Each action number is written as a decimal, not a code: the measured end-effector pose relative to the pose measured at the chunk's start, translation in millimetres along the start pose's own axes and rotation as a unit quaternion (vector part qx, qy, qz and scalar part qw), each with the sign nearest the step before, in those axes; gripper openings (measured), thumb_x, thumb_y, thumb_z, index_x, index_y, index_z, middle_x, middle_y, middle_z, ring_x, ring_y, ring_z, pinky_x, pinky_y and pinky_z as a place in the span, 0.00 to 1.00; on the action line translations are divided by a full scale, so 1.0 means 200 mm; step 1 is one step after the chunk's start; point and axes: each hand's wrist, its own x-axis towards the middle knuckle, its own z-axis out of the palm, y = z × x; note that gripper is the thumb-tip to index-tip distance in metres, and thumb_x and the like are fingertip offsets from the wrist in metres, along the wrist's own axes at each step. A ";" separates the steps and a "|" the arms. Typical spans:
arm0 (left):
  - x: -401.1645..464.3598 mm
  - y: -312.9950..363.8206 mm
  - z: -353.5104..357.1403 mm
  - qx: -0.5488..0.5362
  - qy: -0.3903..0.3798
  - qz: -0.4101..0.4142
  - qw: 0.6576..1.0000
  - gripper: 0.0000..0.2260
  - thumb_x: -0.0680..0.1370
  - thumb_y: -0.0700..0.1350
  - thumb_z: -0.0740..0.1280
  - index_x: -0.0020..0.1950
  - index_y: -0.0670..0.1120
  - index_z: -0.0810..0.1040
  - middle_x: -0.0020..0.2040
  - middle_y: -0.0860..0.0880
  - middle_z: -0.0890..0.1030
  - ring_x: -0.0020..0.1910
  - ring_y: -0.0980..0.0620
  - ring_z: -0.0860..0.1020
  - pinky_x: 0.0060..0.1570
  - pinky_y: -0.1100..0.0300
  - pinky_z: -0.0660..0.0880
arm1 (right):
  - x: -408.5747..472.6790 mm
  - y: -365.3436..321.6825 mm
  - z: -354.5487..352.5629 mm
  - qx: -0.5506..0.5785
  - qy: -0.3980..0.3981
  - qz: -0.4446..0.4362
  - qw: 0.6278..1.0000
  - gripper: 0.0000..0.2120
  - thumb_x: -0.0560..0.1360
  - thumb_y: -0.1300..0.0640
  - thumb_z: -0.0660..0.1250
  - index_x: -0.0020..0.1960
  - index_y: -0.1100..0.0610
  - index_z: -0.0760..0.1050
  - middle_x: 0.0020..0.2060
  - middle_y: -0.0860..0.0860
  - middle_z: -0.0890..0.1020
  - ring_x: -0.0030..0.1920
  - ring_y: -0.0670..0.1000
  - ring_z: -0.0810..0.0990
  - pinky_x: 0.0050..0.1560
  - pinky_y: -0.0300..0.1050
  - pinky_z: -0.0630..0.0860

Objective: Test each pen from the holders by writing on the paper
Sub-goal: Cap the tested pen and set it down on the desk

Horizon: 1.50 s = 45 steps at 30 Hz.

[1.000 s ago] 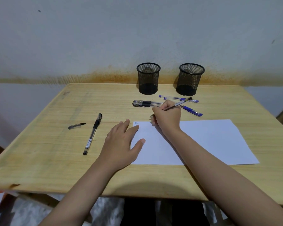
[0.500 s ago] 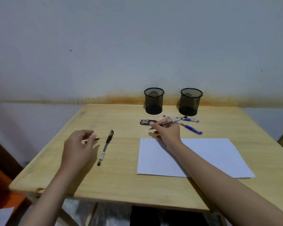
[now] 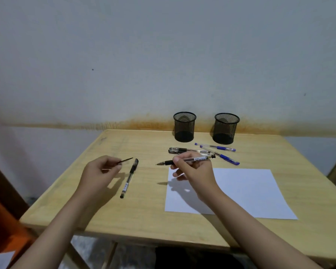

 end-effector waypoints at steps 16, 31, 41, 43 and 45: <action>-0.13 0.32 0.23 -0.155 -0.114 0.065 0.979 0.13 0.72 0.36 0.71 0.43 0.55 0.85 0.43 0.49 0.85 0.45 0.50 0.79 0.53 0.50 0.76 | -0.06 -0.03 -0.12 0.005 0.038 -0.037 0.999 0.02 0.75 0.60 0.69 0.46 0.58 0.80 0.33 0.50 0.85 0.34 0.47 0.81 0.35 0.42 0.79; -0.20 0.45 0.42 -0.126 -0.154 0.155 0.968 0.14 0.71 0.28 0.68 0.43 0.47 0.83 0.39 0.54 0.84 0.41 0.55 0.80 0.44 0.65 0.74 | -0.16 -0.04 -0.24 0.055 0.022 -0.111 0.992 0.03 0.67 0.57 0.72 0.40 0.56 0.80 0.34 0.52 0.84 0.39 0.53 0.85 0.41 0.46 0.83; -0.15 0.51 0.58 -0.139 -0.224 0.164 0.951 0.17 0.70 0.27 0.69 0.41 0.49 0.85 0.42 0.51 0.84 0.43 0.56 0.80 0.46 0.67 0.75 | -0.17 -0.11 -0.72 0.162 -0.215 0.154 0.951 0.17 0.68 0.59 0.74 0.55 0.62 0.82 0.52 0.61 0.84 0.46 0.53 0.85 0.50 0.46 0.82; -0.16 0.54 0.66 -0.136 -0.243 0.186 0.942 0.18 0.69 0.27 0.70 0.42 0.52 0.85 0.43 0.50 0.83 0.44 0.55 0.81 0.47 0.67 0.74 | -0.19 -0.14 -0.79 0.138 -0.213 0.171 0.952 0.22 0.65 0.51 0.77 0.53 0.63 0.82 0.49 0.61 0.84 0.43 0.52 0.85 0.47 0.46 0.82; -0.18 0.57 0.75 -0.128 -0.268 0.210 0.932 0.17 0.70 0.29 0.70 0.42 0.52 0.85 0.43 0.51 0.82 0.45 0.54 0.81 0.48 0.66 0.75 | -0.24 -0.18 -0.85 0.019 -0.161 0.166 0.973 0.18 0.64 0.51 0.78 0.48 0.62 0.83 0.43 0.59 0.86 0.36 0.50 0.84 0.42 0.45 0.82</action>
